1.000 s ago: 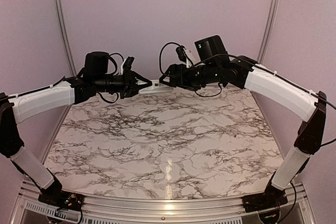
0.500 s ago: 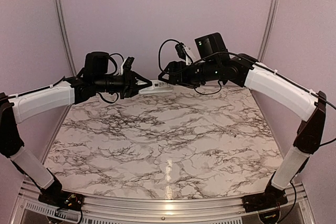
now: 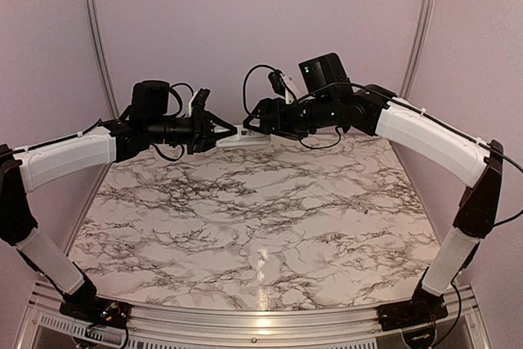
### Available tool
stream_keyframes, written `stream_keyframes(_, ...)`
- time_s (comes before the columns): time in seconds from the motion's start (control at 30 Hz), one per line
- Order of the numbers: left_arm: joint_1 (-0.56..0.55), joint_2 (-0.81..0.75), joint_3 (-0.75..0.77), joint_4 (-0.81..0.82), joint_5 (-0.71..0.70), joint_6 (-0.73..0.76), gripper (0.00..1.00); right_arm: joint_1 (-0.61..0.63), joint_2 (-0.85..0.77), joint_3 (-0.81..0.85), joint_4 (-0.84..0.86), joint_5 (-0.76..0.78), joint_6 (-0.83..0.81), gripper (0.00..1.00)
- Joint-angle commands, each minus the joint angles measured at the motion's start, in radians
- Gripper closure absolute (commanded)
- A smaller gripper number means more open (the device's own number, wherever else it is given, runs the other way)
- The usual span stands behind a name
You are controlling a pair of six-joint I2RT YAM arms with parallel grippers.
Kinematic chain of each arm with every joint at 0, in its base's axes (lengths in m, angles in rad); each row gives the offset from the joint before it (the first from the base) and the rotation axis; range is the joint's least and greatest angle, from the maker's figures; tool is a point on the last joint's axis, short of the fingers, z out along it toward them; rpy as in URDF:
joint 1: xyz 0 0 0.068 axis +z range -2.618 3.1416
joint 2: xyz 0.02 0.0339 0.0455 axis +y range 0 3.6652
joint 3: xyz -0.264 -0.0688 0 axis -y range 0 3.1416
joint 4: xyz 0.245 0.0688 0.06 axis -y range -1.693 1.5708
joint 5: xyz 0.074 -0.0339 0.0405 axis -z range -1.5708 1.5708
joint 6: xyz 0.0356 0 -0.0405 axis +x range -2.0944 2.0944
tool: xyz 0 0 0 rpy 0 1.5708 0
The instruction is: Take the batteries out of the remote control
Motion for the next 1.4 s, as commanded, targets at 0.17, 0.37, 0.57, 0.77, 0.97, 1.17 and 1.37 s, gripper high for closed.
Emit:
stream_keyframes(0.17,-0.001,-0.001,0.026,0.042,0.023,0.007,1.0,0.009,0.025,0.047,0.019,-0.057,0.014,0.23)
stream_keyframes(0.37,0.001,0.004,0.02,0.02,-0.003,0.022,1.0,0.012,0.023,0.05,0.034,-0.082,0.024,0.24)
stream_keyframes(0.57,0.01,0.021,0.027,-0.021,-0.03,0.055,1.0,0.012,0.023,0.062,0.038,-0.096,0.029,0.24)
stream_keyframes(0.77,0.015,0.037,0.028,-0.055,-0.047,0.084,1.0,0.013,0.022,0.05,0.056,-0.124,0.035,0.24)
stream_keyframes(0.97,0.022,0.05,0.032,-0.058,-0.055,0.095,1.0,0.015,0.024,0.035,0.072,-0.137,0.043,0.24)
stream_keyframes(1.17,0.032,0.068,0.041,-0.054,-0.066,0.1,1.0,0.015,0.034,0.035,0.071,-0.152,0.049,0.24)
stream_keyframes(1.37,0.041,0.089,0.062,-0.055,-0.07,0.111,1.0,0.015,0.045,0.041,0.073,-0.164,0.05,0.24)
